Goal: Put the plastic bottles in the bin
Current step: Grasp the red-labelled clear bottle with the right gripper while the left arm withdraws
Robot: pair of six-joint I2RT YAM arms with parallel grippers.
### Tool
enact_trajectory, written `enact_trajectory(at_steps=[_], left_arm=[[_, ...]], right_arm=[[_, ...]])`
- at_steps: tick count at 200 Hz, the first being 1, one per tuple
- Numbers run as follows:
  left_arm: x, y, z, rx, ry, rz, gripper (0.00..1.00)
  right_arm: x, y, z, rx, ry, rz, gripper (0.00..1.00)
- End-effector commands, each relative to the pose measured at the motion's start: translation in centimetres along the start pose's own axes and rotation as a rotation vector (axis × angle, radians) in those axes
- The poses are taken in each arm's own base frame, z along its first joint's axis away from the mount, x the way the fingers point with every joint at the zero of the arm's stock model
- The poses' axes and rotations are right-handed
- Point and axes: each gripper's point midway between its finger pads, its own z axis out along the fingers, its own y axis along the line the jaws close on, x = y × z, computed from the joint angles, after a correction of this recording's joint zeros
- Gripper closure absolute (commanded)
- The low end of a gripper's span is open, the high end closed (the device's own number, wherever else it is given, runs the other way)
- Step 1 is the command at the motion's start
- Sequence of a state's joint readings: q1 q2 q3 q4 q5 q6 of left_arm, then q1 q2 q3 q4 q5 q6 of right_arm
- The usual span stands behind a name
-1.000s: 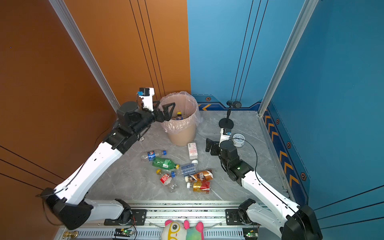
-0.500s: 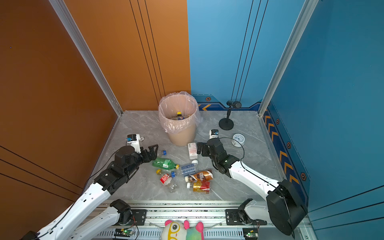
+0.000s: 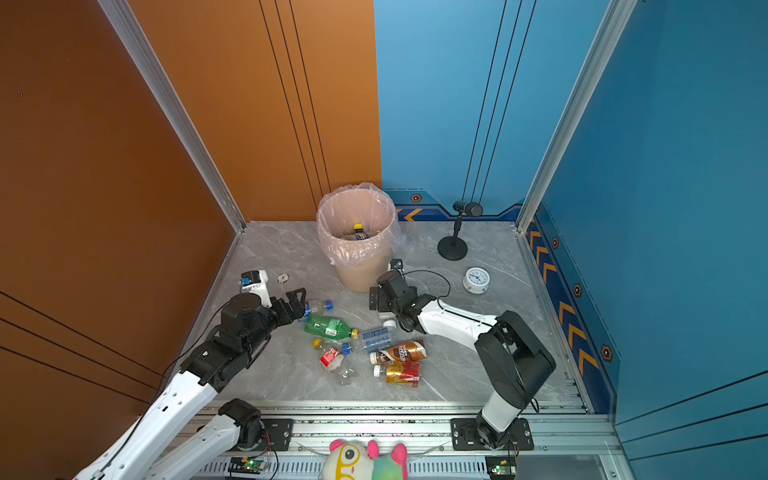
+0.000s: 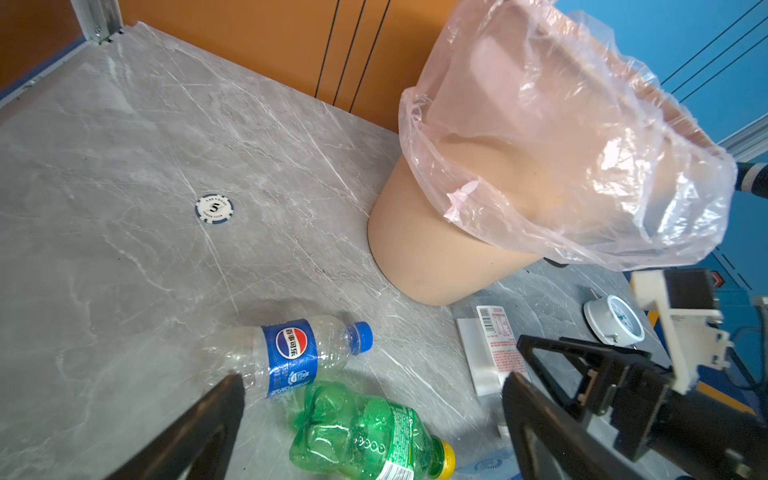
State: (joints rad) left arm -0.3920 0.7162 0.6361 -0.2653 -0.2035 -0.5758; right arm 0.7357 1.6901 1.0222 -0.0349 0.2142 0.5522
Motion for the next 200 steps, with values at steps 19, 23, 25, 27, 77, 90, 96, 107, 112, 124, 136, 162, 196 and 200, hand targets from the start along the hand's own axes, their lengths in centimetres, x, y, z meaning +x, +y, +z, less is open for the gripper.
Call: enact_trajectory(at_steps=[19,23,25,27,77,90,96,107,112,124,136,162,196,200], left_arm=[[0.6,2.3,-0.8,-0.059,-0.002,-0.047,0.03],[0.6,2.3,-0.8,-0.058,-0.004,-0.048,0.02],[0.6,2.4,-0.8,-0.057,-0.005,-0.050,0.02],[0.5,2.4,-0.8,-0.057,-0.008,-0.050,0.02],[0.4,3.4,-1.0,-0.075,-0.009,-0.074,0.02],[0.4,3.6,-1.1,-0.084,-0.009,-0.080,0.03],[0.4,3.7,-1.1,-0.084,-0.009,-0.086,0.02],[0.3,3.6,-1.1,-0.076,-0.011,-0.091,0.02],[0.3,3.7,-1.1,-0.076,-0.011,-0.094,0.02],[0.4,3.8,-1.0,-0.082,-0.010,-0.095,0.02],[0.4,4.0,-1.0,-0.085,-0.008,-0.105,0.02],[0.6,4.0,-0.7,-0.076,-0.007,-0.115,0.02],[1.0,4.3,-0.5,-0.079,0.000,-0.135,0.02],[1.2,4.3,-0.4,-0.080,0.003,-0.135,0.02]], right_arm=[[1.2,-0.4,2.0,0.096,0.061,-0.027,0.00],[1.3,-0.6,2.2,0.109,0.064,-0.031,0.00],[1.3,-0.7,2.3,0.115,0.064,-0.035,0.00],[1.4,-0.8,2.5,0.122,0.065,-0.036,0.00],[2.5,-2.8,4.4,0.205,0.096,-0.053,0.08],[2.9,-3.5,4.8,0.219,0.110,-0.044,0.14],[3.0,-3.8,4.9,0.224,0.115,-0.040,0.17],[3.1,-4.3,4.9,0.236,0.117,-0.037,0.22],[3.2,-4.5,4.8,0.241,0.114,-0.038,0.25],[3.3,-4.7,4.7,0.248,0.107,-0.039,0.29],[2.8,-6.4,4.7,0.275,0.105,-0.011,0.34],[2.5,-7.8,4.2,0.298,0.083,0.008,0.42],[1.9,-9.0,2.9,0.314,0.052,0.031,0.45],[1.8,-9.2,2.7,0.318,0.046,0.031,0.45]])
